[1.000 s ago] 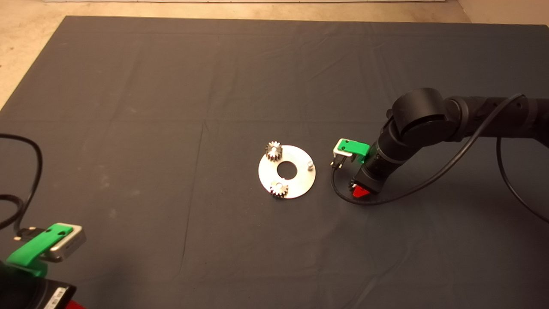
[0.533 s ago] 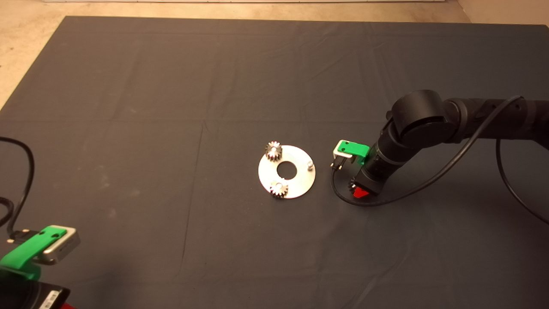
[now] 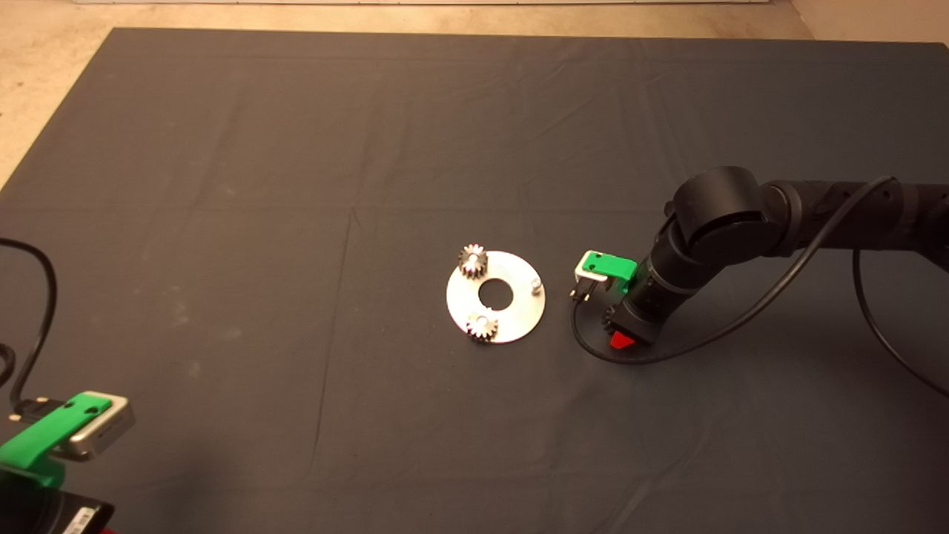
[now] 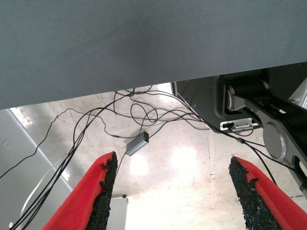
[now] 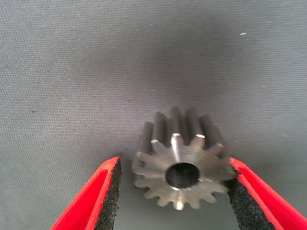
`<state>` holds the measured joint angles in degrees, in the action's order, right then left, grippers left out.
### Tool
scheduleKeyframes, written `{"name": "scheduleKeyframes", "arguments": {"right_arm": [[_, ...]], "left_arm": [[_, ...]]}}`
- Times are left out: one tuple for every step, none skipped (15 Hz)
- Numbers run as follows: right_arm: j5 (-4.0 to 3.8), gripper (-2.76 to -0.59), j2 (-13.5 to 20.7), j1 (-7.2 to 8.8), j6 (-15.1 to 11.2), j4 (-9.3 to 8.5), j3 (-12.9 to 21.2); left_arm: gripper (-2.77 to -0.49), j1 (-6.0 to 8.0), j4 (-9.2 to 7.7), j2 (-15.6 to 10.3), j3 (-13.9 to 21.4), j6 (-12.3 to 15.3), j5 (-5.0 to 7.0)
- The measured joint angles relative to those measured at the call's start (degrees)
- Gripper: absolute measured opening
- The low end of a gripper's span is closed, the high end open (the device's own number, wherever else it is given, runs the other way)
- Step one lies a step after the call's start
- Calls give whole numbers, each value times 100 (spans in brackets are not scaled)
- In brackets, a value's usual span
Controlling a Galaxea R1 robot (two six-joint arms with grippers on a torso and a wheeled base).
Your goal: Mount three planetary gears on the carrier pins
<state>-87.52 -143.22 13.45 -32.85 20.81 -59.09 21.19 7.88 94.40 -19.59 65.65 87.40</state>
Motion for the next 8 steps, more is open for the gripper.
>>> {"name": "scheduleKeyframes", "arguments": {"right_arm": [[-2,-192,0,2,-2,0,0],[-2,-198,0,5,-2,0,0],[-7,-198,-2,2,-5,0,0],[-17,-198,-9,2,-5,0,0],[-29,-209,-12,2,-5,18,0],[-33,-213,-12,5,-5,24,0],[-33,-213,-13,2,-5,27,0],[-35,-213,-12,2,-5,27,0]], "left_arm": [[-165,0,0,-17,0,-11,0],[-165,0,0,-52,0,-18,-3],[-165,0,0,-113,0,-27,0],[-165,0,0,-174,0,-55,0],[-165,9,-7,-221,0,-98,1],[-165,13,-5,-254,0,-119,1],[-165,13,-13,-268,0,-158,0],[-165,13,-16,-276,0,-167,0]]}}
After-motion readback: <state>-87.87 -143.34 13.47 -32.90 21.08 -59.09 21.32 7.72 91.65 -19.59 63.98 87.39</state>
